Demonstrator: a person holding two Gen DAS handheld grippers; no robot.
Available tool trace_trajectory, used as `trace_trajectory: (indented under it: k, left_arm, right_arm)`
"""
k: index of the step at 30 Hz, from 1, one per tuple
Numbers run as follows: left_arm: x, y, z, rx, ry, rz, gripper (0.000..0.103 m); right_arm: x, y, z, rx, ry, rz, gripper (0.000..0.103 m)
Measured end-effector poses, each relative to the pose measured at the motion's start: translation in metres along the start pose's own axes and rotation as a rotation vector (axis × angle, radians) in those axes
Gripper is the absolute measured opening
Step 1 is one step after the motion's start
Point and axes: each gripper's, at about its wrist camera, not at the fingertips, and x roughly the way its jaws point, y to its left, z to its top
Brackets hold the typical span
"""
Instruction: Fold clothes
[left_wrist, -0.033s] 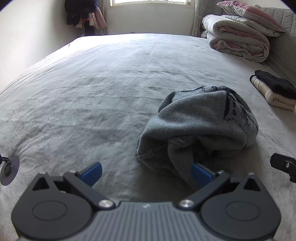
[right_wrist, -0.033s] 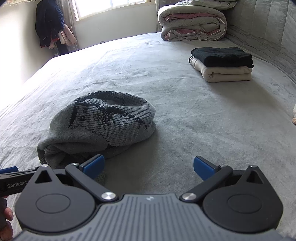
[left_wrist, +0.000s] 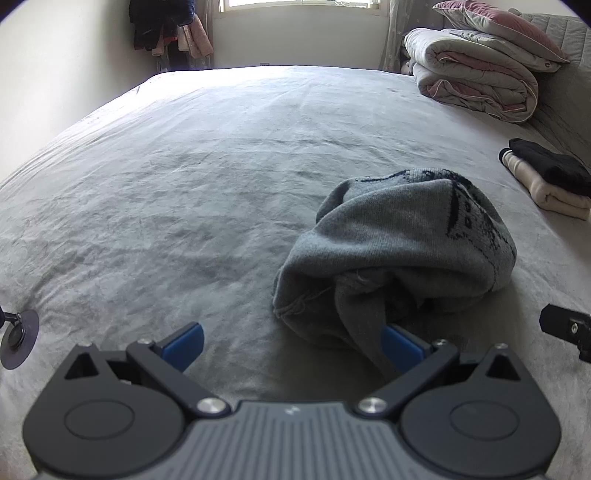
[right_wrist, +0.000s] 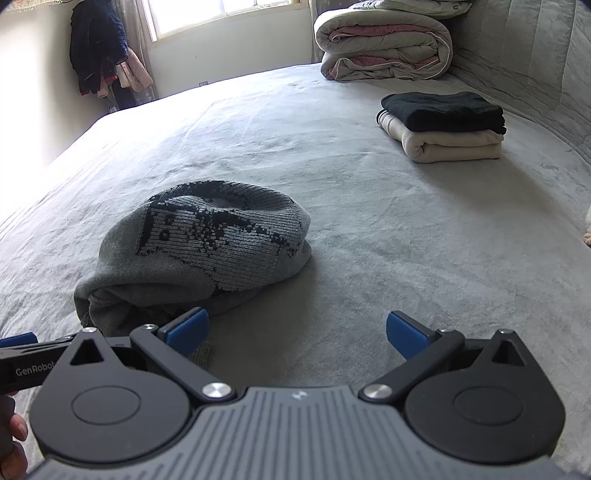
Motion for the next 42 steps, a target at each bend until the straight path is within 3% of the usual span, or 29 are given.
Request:
trace_trajectory:
  k: [42]
  left_arm:
    - [0.0060,-0.0046,-0.0008,0.008,0.044,-0.001,0.103]
  right_arm:
    - [0.0045,0.0063,-0.0038,-0.053,0.031,-0.018,0.103]
